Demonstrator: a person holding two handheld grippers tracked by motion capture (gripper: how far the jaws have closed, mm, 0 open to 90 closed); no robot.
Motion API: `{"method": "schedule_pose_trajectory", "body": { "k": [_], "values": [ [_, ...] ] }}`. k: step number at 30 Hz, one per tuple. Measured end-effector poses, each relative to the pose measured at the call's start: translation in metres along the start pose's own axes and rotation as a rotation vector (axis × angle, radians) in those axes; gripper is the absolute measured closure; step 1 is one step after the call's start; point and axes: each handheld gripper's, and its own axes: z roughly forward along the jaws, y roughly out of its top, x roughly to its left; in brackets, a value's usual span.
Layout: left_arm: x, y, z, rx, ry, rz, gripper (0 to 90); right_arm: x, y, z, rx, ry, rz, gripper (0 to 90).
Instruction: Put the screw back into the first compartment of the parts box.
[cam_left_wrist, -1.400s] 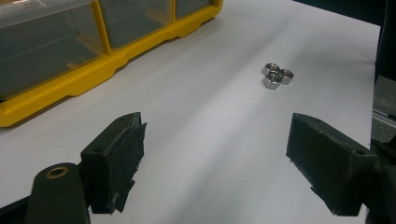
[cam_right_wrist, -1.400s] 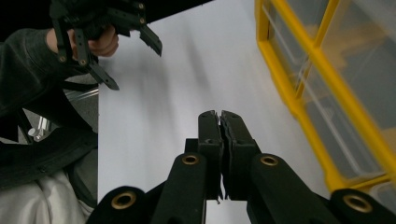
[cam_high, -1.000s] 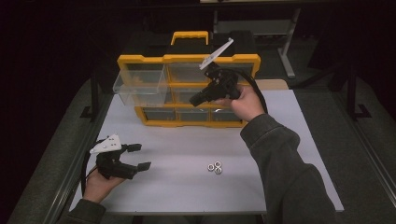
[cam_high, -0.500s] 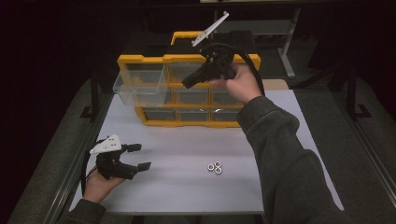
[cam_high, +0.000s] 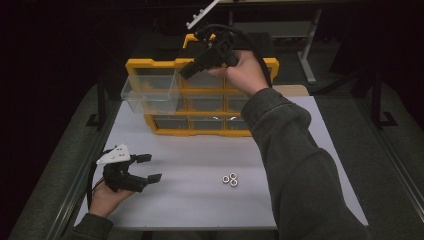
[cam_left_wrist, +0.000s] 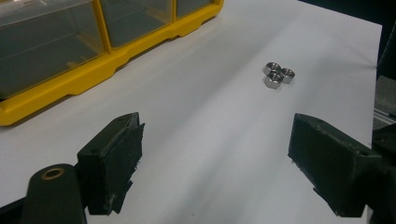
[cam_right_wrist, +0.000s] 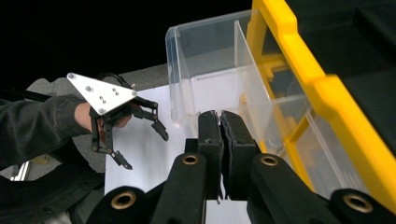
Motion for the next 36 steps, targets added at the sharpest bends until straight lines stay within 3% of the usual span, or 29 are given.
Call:
{"method": "schedule_pose_trajectory", "body": {
  "k": [9, 22, 29, 36],
  "values": [
    [0.001, 0.000, -0.001, -0.003, 0.002, -0.002, 17.3, 0.002, 0.024, 0.021, 0.011, 0.013, -0.021, 85.8],
    [0.000, 0.000, -0.001, 0.000, 0.000, -0.009, 17.4, 0.007, 0.042, 0.056, 0.027, 0.045, -0.041, 85.8],
    [0.001, 0.000, -0.001, -0.010, 0.002, 0.001, 17.4, 0.005, 0.042, 0.071, 0.045, 0.049, -0.041, 85.7],
    [0.001, -0.001, -0.001, -0.001, 0.004, -0.006, 17.4, -0.006, 0.033, 0.079, 0.051, 0.055, 0.012, 81.6]
  ]
}}
